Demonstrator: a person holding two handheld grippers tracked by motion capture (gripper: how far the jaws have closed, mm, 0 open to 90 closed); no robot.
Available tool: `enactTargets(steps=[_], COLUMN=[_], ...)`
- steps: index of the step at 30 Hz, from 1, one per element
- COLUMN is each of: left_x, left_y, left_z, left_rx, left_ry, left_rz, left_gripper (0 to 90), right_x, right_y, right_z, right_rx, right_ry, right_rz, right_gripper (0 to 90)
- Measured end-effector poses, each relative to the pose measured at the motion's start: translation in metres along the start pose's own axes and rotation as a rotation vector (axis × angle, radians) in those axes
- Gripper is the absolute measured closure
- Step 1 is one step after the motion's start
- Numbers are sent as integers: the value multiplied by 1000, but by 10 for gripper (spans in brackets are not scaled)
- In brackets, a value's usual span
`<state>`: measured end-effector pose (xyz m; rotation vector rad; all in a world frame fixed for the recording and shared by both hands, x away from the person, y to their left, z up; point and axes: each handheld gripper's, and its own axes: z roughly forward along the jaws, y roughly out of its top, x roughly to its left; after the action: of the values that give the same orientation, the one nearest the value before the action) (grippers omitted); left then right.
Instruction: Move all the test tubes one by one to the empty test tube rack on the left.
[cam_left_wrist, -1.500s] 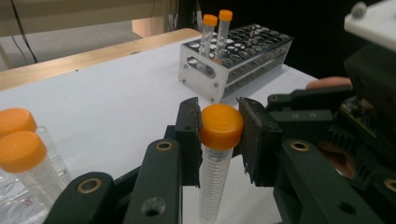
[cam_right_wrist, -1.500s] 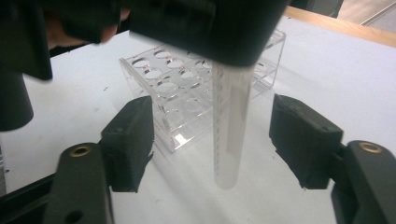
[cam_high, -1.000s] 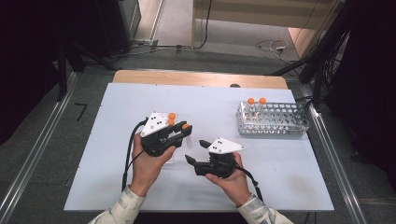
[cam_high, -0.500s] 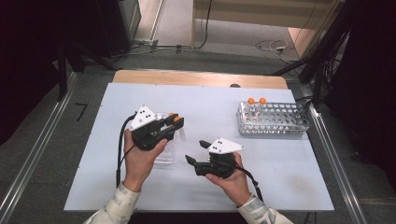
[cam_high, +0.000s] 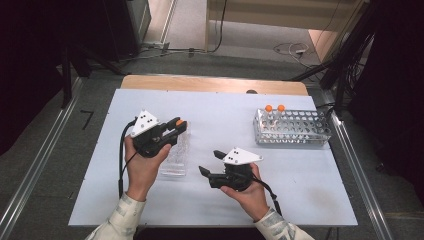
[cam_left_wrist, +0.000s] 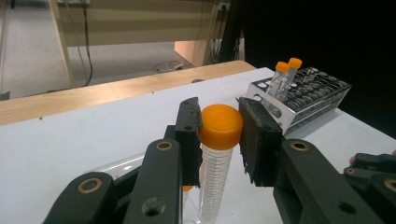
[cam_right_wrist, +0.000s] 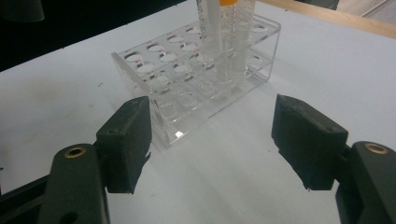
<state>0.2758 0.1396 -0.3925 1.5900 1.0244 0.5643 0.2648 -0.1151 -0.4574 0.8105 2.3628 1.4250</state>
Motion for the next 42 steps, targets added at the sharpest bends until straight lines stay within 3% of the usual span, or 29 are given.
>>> enactTargets(steps=[10,24,37,42], left_x=[4,-2,-5,-5], left_y=[-1,-14,-29,-29], left_z=[-1,11,16,16], left_rx=[11,85,119,117], left_ry=[27,76,106,98], left_rz=[8,70,58,51], left_gripper=[704,703,698,636], right_x=[-1,-1,-3,-3], right_y=[0,0,1,1], right_z=[0,-2,-6,-6], right_rx=[-2,3,-10,-10], right_ry=[-3,-1,-5,-4], right_rz=[1,0,3,4], right_gripper=[274,275,275,275])
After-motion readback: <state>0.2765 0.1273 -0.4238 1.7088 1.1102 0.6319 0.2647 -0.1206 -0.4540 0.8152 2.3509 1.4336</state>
